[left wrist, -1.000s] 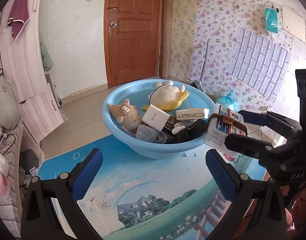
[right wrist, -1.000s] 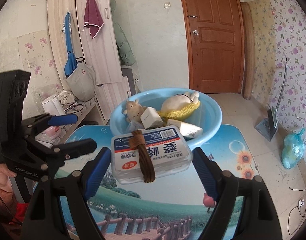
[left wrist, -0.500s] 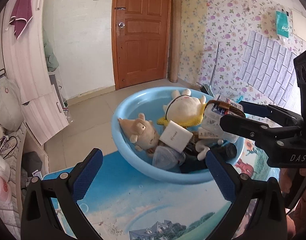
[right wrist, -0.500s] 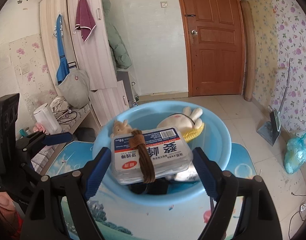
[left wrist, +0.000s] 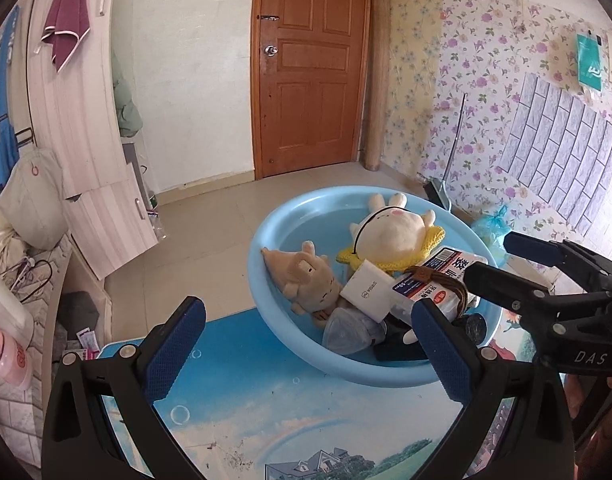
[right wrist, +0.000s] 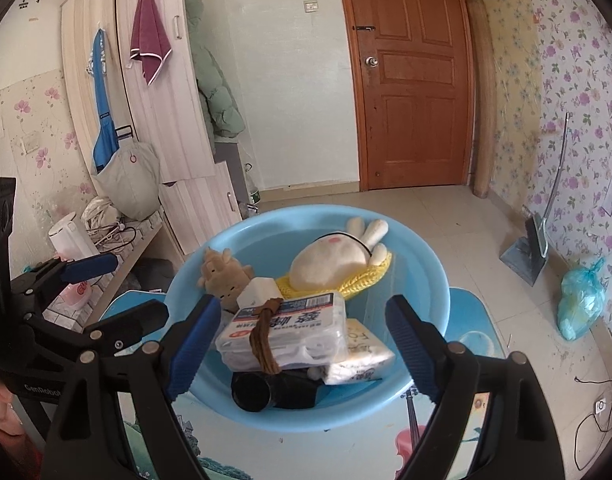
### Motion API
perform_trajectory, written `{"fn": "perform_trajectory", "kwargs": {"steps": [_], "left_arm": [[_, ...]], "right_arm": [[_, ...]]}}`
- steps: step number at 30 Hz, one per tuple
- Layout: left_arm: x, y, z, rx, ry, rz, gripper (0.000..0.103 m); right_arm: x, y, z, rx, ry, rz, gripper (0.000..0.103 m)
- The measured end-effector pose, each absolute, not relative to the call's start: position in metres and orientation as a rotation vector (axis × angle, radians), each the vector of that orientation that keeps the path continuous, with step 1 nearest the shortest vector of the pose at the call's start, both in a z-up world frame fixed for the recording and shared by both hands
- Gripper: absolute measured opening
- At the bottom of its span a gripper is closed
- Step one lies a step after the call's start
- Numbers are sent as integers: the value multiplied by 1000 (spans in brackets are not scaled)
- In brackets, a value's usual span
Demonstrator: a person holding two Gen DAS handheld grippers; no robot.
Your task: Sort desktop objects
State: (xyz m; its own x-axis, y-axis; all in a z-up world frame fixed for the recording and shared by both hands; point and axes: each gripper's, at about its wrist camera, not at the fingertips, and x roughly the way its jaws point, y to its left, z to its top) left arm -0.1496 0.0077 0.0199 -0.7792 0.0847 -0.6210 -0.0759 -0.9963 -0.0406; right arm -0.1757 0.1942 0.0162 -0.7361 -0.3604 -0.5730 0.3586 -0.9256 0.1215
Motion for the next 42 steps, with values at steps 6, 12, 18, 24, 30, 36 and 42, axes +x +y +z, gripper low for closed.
{"fn": "perform_trajectory", "kwargs": {"steps": [6,12,18,24,30,36,42], "left_arm": [[-138,4,29,-1066,-128,2907,103],[-117,6,43,-1086,-112,2930,103],[-93,8,55,-1086,-108,2953,103],[-72,8,60,-1074,-100,2951,103],[-58,9,60,-1076,-93,2974,103],[-53,7,54,-1062,-125,2961,103],[-54,5,42,-1046,-136,2987,103]], "right_arm": [[-164,199,26,910,-48,-2631,86],[-142,203,43,897,-76,-2660,90],[-117,203,58,844,-74,-2710,102],[-97,203,63,832,-94,-2727,103],[-84,207,61,835,-136,-2782,103],[-83,201,51,888,-108,-2786,103],[-88,203,28,885,-195,-2703,103]]}}
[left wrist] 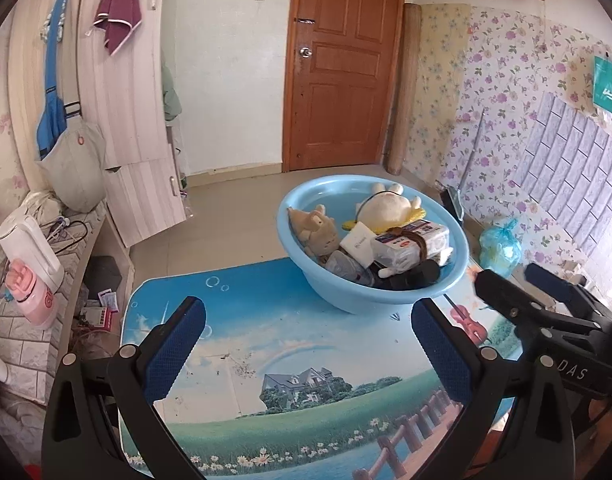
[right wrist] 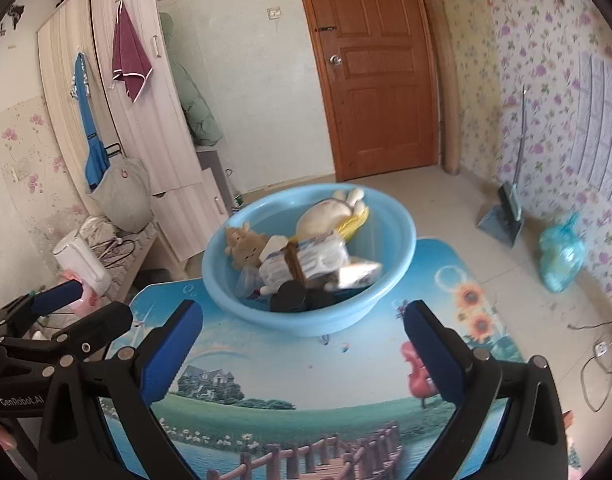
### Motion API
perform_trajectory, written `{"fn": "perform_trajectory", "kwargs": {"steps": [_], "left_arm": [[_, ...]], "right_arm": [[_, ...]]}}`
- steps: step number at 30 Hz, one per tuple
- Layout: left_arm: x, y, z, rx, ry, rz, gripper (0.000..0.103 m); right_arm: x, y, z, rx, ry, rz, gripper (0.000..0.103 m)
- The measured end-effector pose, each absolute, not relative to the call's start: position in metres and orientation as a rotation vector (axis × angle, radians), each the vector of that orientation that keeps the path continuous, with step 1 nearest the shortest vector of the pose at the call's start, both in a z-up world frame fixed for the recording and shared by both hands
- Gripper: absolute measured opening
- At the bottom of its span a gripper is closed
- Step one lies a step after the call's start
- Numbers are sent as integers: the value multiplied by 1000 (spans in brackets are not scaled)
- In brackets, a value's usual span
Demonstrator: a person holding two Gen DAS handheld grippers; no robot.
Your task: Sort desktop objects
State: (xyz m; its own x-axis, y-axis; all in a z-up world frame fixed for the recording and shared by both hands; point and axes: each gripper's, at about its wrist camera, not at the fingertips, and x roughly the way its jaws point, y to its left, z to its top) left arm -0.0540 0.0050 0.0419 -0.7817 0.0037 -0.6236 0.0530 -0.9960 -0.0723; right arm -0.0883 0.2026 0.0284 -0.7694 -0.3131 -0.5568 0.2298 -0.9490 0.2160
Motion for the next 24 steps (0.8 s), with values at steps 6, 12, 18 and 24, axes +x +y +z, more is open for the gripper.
{"fn": "perform_trajectory", "kwargs": {"steps": [6,12,18,24], "left_arm": [[-55,4,37,1026,114,-2930,103],[-48,6,41,1006,105,-2938,103],[-48,3,42,1019,112,-2923,103],[-46,6,43,1023,117,-2939,103]], "right_arm": [[-86,203,24,894,-130,-2773,103],[-81,197,21,924,-135,-2746,103],[-78,195,23,917,-120,-2749,103],[-80,198,22,936,-138,-2746,103]]}}
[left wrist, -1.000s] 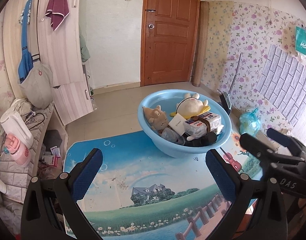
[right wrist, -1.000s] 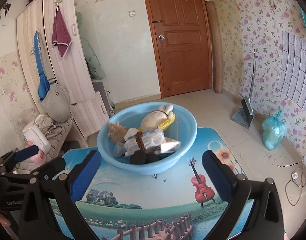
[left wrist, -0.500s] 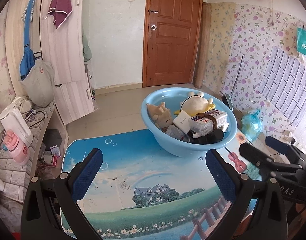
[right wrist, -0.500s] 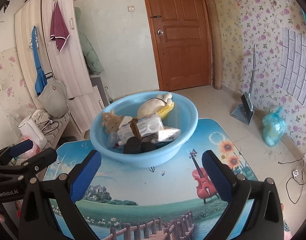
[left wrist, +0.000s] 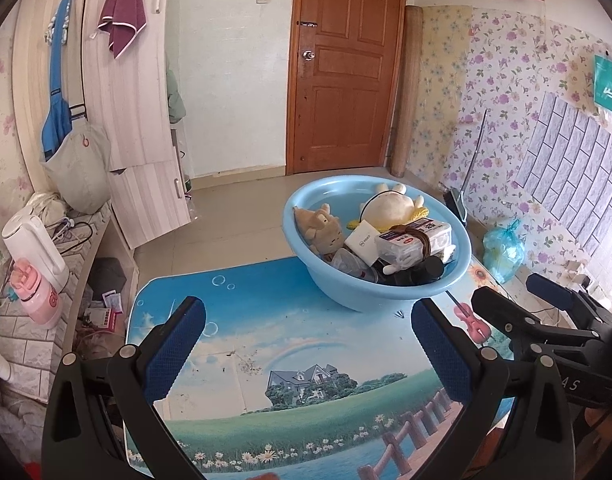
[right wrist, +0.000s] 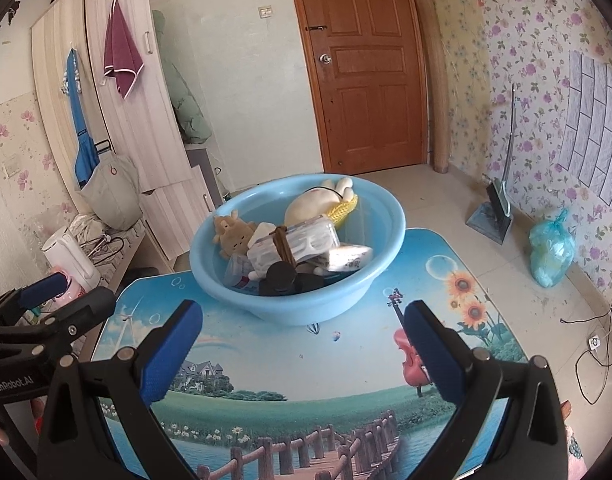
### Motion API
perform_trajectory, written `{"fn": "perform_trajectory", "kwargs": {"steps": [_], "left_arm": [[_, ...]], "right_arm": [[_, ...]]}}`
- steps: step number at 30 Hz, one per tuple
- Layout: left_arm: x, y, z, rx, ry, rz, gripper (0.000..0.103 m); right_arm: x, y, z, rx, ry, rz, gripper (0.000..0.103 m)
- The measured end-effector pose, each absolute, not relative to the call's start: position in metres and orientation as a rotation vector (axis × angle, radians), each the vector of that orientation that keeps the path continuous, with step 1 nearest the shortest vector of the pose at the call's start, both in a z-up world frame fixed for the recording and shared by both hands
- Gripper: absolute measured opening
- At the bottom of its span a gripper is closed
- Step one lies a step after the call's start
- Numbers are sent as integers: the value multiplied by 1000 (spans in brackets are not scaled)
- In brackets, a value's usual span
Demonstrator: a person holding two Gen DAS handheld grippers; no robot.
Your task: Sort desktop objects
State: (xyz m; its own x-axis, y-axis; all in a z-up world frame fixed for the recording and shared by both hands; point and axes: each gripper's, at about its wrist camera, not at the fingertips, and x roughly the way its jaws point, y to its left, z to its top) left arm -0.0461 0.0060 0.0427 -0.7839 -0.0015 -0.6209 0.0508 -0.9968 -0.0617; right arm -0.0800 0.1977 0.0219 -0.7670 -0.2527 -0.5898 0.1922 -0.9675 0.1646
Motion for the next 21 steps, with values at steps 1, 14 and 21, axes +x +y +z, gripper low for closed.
{"fn": "perform_trajectory", "kwargs": {"steps": [1,14,21], "left_arm": [[-46,7,43,1027,115,-2938,103],[-45,7,43,1043,117,-2919,103],[-45,8,42,1060,104,-2920,103]], "right_arm": [[-80,198,22,939,-140,-2745,103],[-78,198,23,932,-137,-2749,103],[-76,197,24,936,-134,-2744,103]]}}
